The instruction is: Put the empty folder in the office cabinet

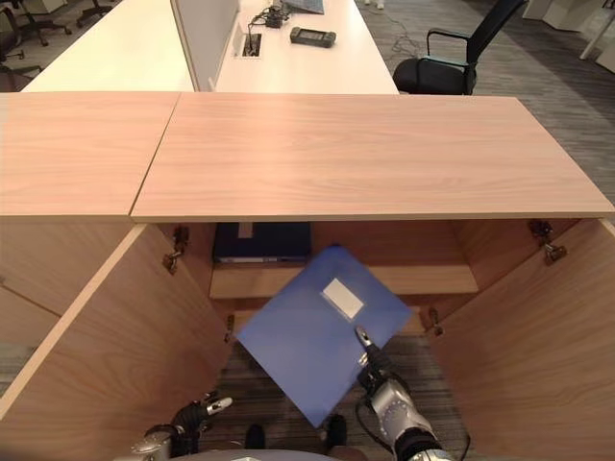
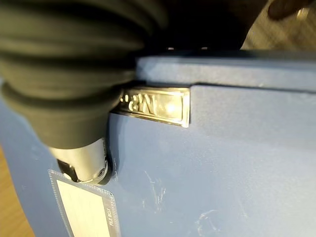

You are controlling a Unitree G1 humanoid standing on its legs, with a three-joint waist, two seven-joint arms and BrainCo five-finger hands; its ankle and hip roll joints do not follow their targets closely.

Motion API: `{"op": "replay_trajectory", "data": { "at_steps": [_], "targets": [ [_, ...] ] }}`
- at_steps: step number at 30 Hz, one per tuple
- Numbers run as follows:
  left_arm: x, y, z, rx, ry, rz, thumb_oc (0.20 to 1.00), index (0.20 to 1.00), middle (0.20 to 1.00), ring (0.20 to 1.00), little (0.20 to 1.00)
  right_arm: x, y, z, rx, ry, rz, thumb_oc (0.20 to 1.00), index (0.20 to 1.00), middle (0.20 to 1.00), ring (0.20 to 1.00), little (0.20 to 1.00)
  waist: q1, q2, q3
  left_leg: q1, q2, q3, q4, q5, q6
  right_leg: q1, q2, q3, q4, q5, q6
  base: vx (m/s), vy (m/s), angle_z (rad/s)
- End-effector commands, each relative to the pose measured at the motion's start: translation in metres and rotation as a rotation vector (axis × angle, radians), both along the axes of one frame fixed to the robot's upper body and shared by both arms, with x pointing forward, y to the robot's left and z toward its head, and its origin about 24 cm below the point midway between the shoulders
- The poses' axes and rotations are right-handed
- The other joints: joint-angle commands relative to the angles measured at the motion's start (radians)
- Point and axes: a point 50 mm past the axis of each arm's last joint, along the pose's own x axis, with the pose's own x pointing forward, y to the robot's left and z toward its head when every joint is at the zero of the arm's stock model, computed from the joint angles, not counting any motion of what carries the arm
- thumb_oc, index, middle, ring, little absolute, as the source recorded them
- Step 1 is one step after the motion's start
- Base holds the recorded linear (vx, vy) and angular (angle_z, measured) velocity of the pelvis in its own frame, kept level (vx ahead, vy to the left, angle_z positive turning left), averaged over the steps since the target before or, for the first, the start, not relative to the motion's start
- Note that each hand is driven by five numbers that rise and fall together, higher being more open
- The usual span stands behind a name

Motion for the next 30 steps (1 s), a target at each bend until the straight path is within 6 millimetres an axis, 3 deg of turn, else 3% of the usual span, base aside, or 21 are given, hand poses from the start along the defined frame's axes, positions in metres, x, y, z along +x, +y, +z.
{"op": "replay_trajectory", "data": {
  "at_steps": [1, 2, 3, 5, 6, 8, 9, 10, 11, 14, 15, 16, 17, 19, 20, 24, 27, 29, 30],
  "targets": [
    [-0.003, 0.007, 0.003, 0.025, -0.021, 0.012, 1.000, 1.000, 1.000, 1.000, 1.000, 0.041, 0.006, 0.038, -0.009, -0.218, 0.006, 0.200, 0.200, 0.200, 0.200, 0.200, 0.030, 0.048, -0.002, -0.150, -0.002, -0.065, 0.089, -0.041, 0.031, 0.102, -0.039, -0.068, 0.109, -0.159, 0.078, -0.07, 0.042, -0.19],
    [-0.008, 0.016, 0.002, 0.047, -0.004, 0.035, 1.000, 1.000, 1.000, 1.000, 1.000, 0.047, 0.012, 0.046, 0.003, -0.256, 0.018, 0.200, 0.200, 0.200, 0.200, 0.200, 0.048, 0.058, 0.011, -0.163, 0.018, -0.053, 0.116, -0.058, 0.034, 0.078, -0.092, -0.127, 0.169, -0.132, 0.081, -0.06, 0.013, -0.18],
    [-0.008, 0.016, 0.002, 0.048, -0.004, 0.035, 1.000, 1.000, 1.000, 1.000, 1.000, 0.047, 0.012, 0.046, 0.003, -0.256, 0.018, 0.200, 0.200, 0.200, 0.200, 0.200, 0.047, 0.058, 0.010, -0.165, 0.018, -0.054, 0.120, -0.060, 0.035, 0.077, -0.092, -0.127, 0.171, -0.133, 0.081, -0.03, 0.023, -0.22],
    [-0.021, 0.022, -0.002, 0.065, 0.043, 0.063, 1.000, 1.000, 1.000, 1.000, 1.000, 0.056, 0.020, 0.060, 0.009, -0.321, 0.043, 0.200, 0.200, 0.200, 0.200, 0.200, 0.072, 0.056, 0.020, -0.159, 0.029, -0.032, 0.151, -0.107, 0.030, 0.066, -0.167, -0.257, 0.215, -0.080, 0.086, 0.04, 0.051, -0.49],
    [-0.024, 0.023, -0.003, 0.067, 0.053, 0.074, 1.000, 1.000, 1.000, 1.000, 1.000, 0.060, 0.021, 0.067, 0.013, -0.354, 0.044, 0.200, 0.200, 0.200, 0.200, 0.200, 0.069, 0.049, 0.033, -0.167, 0.025, -0.015, 0.166, -0.097, 0.038, 0.051, -0.166, -0.284, 0.204, -0.060, 0.076, 0.09, 0.046, -0.67],
    [-0.023, 0.021, -0.004, 0.055, 0.054, 0.094, 1.000, 1.000, 1.000, 1.000, 1.000, 0.070, 0.022, 0.086, 0.018, -0.435, 0.033, 0.200, 0.200, 0.200, 0.200, 0.200, 0.054, 0.050, 0.065, -0.142, 0.022, -0.035, 0.181, -0.137, 0.043, -0.027, -0.114, -0.273, 0.190, -0.070, 0.077, 0.04, 0.003, -0.42],
    [-0.022, 0.020, -0.004, 0.054, 0.052, 0.094, 1.000, 1.000, 1.000, 1.000, 1.000, 0.070, 0.022, 0.087, 0.017, -0.437, 0.033, 0.200, 0.200, 0.200, 0.200, 0.200, 0.052, 0.046, 0.069, -0.155, 0.018, -0.025, 0.184, -0.114, 0.047, -0.035, -0.121, -0.282, 0.186, -0.053, 0.067, 0.07, -0.012, -0.34],
    [-0.021, 0.019, -0.004, 0.054, 0.050, 0.093, 1.000, 1.000, 1.000, 1.000, 1.000, 0.073, 0.022, 0.093, 0.024, -0.464, 0.023, 0.200, 0.200, 0.200, 0.200, 0.200, 0.044, 0.052, 0.079, -0.130, 0.019, -0.045, 0.187, -0.146, 0.042, -0.059, -0.102, -0.279, 0.179, -0.059, 0.078, 0.00, -0.015, -0.17],
    [-0.017, 0.018, -0.002, 0.051, 0.035, 0.092, 1.000, 1.000, 1.000, 1.000, 1.000, 0.075, 0.020, 0.099, 0.019, -0.486, 0.012, 0.200, 0.200, 0.200, 0.200, 0.200, 0.035, 0.050, 0.098, -0.129, 0.009, -0.047, 0.199, -0.133, 0.044, -0.086, -0.107, -0.290, 0.164, -0.035, 0.072, 0.11, -0.037, -0.06],
    [0.000, 0.018, 0.004, 0.057, -0.019, 0.093, 1.000, 1.000, 1.000, 1.000, 1.000, 0.089, 0.008, 0.124, 0.017, -0.575, -0.081, 0.200, 0.200, 0.200, 0.200, 0.200, 0.023, 0.042, 0.157, -0.115, -0.003, -0.094, 0.291, -0.195, 0.029, -0.132, -0.127, -0.290, 0.120, 0.014, 0.088, 0.12, -0.110, 0.79],
    [0.000, 0.018, 0.004, 0.057, -0.020, 0.093, 1.000, 1.000, 1.000, 1.000, 1.000, 0.090, 0.008, 0.124, 0.017, -0.576, -0.081, 0.200, 0.200, 0.200, 0.200, 0.200, 0.022, 0.043, 0.158, -0.116, -0.003, -0.095, 0.293, -0.196, 0.029, -0.131, -0.126, -0.291, 0.120, 0.014, 0.088, 0.19, -0.237, 1.38],
    [0.001, 0.023, 0.004, 0.073, -0.016, 0.113, 1.000, 1.000, 1.000, 1.000, 1.000, 0.096, 0.001, 0.136, 0.004, -0.612, -0.112, 0.200, 0.200, 0.200, 0.200, 0.200, 0.033, 0.019, 0.165, -0.123, -0.001, -0.108, 0.307, -0.216, 0.015, -0.122, -0.137, -0.321, 0.101, 0.040, 0.086, 0.16, -0.218, 0.75],
    [0.000, 0.024, 0.003, 0.078, -0.006, 0.119, 1.000, 1.000, 1.000, 1.000, 1.000, 0.098, 0.001, 0.137, 0.003, -0.615, -0.117, 0.200, 0.200, 0.200, 0.200, 0.200, 0.036, 0.017, 0.164, -0.123, 0.004, -0.111, 0.302, -0.213, 0.011, -0.122, -0.136, -0.333, 0.106, 0.040, 0.084, 0.20, -0.285, -0.25],
    [0.000, 0.023, 0.001, 0.076, 0.005, 0.139, 1.000, 1.000, 1.000, 1.000, 1.000, 0.101, 0.000, 0.145, 0.000, -0.640, -0.123, 0.200, 0.200, 0.200, 0.200, 0.200, 0.032, 0.017, 0.171, -0.126, 0.021, -0.127, 0.282, -0.203, 0.001, -0.142, -0.132, -0.336, 0.137, 0.027, 0.077, 0.13, -0.194, -0.08],
    [0.005, 0.021, 0.002, 0.074, -0.010, 0.133, 1.000, 1.000, 1.000, 1.000, 1.000, 0.104, -0.002, 0.152, 0.008, -0.672, -0.141, 0.200, 0.200, 0.200, 0.200, 0.200, 0.031, 0.036, 0.177, -0.120, 0.048, -0.155, 0.256, -0.212, -0.012, -0.163, -0.124, -0.331, 0.189, -0.012, 0.083, 0.13, -0.201, 0.36],
    [0.022, 0.014, 0.007, 0.067, -0.056, 0.101, 1.000, 1.000, 1.000, 1.000, 1.000, 0.109, -0.007, 0.170, 0.001, -0.735, -0.179, 0.200, 0.200, 0.200, 0.200, 0.200, 0.020, 0.059, 0.197, -0.134, 0.087, -0.213, 0.191, -0.173, -0.042, -0.235, -0.142, -0.333, 0.306, -0.089, 0.063, 0.09, -0.237, 0.33],
    [0.033, 0.006, 0.012, 0.042, -0.093, 0.092, 1.000, 1.000, 1.000, 1.000, 1.000, 0.113, -0.017, 0.178, -0.025, -0.755, -0.213, 0.200, 0.200, 0.200, 0.200, 0.200, 0.019, 0.076, 0.208, -0.145, 0.136, -0.270, 0.179, -0.147, -0.082, -0.234, -0.154, -0.374, 0.376, -0.167, 0.036, 0.10, -0.351, 0.88],
    [0.044, -0.007, 0.016, 0.018, -0.130, 0.052, 1.000, 1.000, 1.000, 1.000, 1.000, 0.114, -0.031, 0.190, -0.059, -0.793, -0.249, 0.200, 0.200, 0.200, 0.200, 0.200, 0.014, 0.091, 0.247, -0.239, 0.122, -0.288, 0.269, -0.125, -0.097, -0.210, -0.184, -0.437, 0.393, -0.186, 0.028, -0.06, -0.236, 1.66],
    [0.052, -0.016, 0.021, -0.006, -0.164, 0.029, 1.000, 1.000, 1.000, 1.000, 1.000, 0.119, -0.040, 0.206, -0.080, -0.839, -0.271, 0.200, 0.200, 0.200, 0.200, 0.200, 0.010, 0.110, 0.262, -0.330, 0.082, -0.271, 0.277, -0.076, -0.091, -0.215, -0.201, -0.459, 0.405, -0.199, 0.028, -0.08, 0.024, 2.09]
  ]
}}
